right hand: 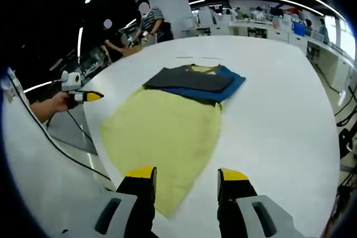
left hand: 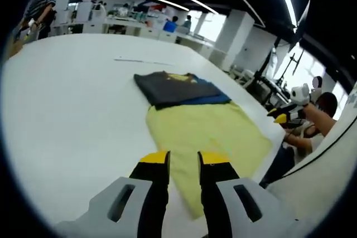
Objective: Fold the garment on the visible template until the final outline fits inside the template.
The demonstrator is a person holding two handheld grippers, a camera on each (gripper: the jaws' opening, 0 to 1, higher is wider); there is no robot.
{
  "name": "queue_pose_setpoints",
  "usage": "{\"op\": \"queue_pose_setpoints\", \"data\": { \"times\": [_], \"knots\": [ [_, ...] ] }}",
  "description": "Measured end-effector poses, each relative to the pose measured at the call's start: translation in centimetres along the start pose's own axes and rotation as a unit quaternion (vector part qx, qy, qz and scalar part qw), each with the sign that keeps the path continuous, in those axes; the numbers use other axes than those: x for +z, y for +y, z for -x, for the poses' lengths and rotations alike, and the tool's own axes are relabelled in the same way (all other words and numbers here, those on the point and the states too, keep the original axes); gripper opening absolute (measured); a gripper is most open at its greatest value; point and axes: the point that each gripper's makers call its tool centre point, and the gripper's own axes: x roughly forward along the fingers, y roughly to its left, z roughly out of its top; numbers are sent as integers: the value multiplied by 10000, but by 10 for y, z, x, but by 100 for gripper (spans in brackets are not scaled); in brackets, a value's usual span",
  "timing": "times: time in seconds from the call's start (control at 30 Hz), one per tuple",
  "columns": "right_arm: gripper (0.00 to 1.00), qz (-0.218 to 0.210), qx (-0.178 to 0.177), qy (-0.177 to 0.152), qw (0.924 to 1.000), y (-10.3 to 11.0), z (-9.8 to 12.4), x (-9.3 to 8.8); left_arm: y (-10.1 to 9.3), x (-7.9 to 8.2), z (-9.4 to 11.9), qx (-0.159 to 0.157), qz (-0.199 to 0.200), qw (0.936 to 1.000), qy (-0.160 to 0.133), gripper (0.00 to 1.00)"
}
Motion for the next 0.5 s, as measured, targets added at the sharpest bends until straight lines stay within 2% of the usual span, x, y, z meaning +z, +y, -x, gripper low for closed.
{"op": "queue_pose_setpoints", "data": {
  "times": [0.5],
  "knots": [
    [40,3,103,104,9999,8,-9,-6,5,-15,1,25,8,9999,119,20]
  ]
}}
